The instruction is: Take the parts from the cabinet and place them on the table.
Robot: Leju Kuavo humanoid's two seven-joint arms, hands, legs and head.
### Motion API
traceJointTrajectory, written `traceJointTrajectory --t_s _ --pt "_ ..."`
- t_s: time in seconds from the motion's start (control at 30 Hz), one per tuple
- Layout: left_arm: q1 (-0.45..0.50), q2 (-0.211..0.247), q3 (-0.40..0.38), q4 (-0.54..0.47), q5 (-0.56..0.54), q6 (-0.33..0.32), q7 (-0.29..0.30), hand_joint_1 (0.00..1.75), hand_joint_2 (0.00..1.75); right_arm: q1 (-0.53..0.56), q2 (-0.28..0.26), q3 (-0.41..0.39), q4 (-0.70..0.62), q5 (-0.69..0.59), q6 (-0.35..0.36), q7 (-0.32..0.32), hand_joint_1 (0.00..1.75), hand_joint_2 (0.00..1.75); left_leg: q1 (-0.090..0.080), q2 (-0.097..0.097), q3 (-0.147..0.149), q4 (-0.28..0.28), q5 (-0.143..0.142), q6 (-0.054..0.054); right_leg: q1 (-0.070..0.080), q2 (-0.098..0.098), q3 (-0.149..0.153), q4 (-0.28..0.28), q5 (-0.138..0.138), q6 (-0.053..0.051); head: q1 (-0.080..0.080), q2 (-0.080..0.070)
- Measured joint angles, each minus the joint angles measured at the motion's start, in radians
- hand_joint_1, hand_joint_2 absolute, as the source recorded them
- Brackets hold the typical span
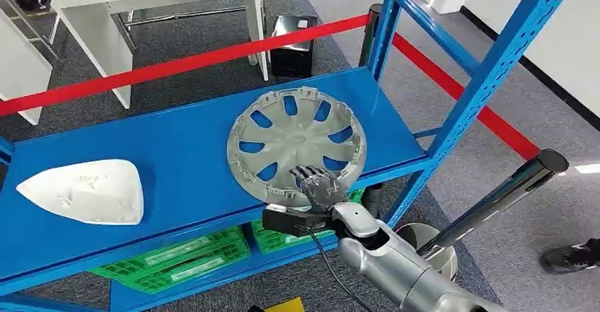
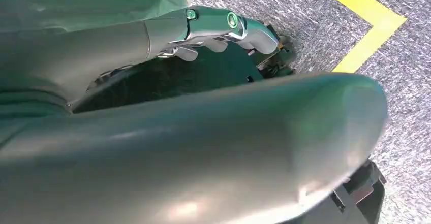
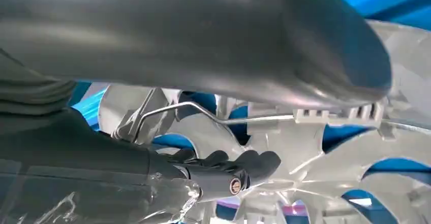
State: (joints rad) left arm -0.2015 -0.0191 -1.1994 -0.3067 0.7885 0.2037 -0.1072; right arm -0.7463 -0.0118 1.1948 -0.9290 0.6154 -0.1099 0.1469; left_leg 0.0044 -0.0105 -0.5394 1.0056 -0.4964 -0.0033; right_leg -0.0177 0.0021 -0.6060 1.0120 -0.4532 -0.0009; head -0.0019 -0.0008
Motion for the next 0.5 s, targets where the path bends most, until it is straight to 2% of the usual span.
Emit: traceJointTrajectory --t_s 0.33,0.5 --pt "0.001 0.000 0.000 0.000 0.000 0.007 0.005 0.00 0.00 -0.031 0.019 0.011 0.065 -0.071 0.058 0.034 0.00 0.00 0.000 0.004 0.015 -0.001 -0.003 -0.002 0.001 0.002 0.015 -0.001 -0.002 -0.003 0.000 0.000" --pt "0.002 0.000 0.000 0.000 0.000 0.008 0.005 0.00 0.00 -0.044 0.027 0.023 0.093 -0.080 0.062 0.053 0.00 0.00 0.001 0.004 0.020 -0.002 -0.003 -0.002 0.002 0.002 0.020 -0.001 -0.002 -0.003 0.000 0.000"
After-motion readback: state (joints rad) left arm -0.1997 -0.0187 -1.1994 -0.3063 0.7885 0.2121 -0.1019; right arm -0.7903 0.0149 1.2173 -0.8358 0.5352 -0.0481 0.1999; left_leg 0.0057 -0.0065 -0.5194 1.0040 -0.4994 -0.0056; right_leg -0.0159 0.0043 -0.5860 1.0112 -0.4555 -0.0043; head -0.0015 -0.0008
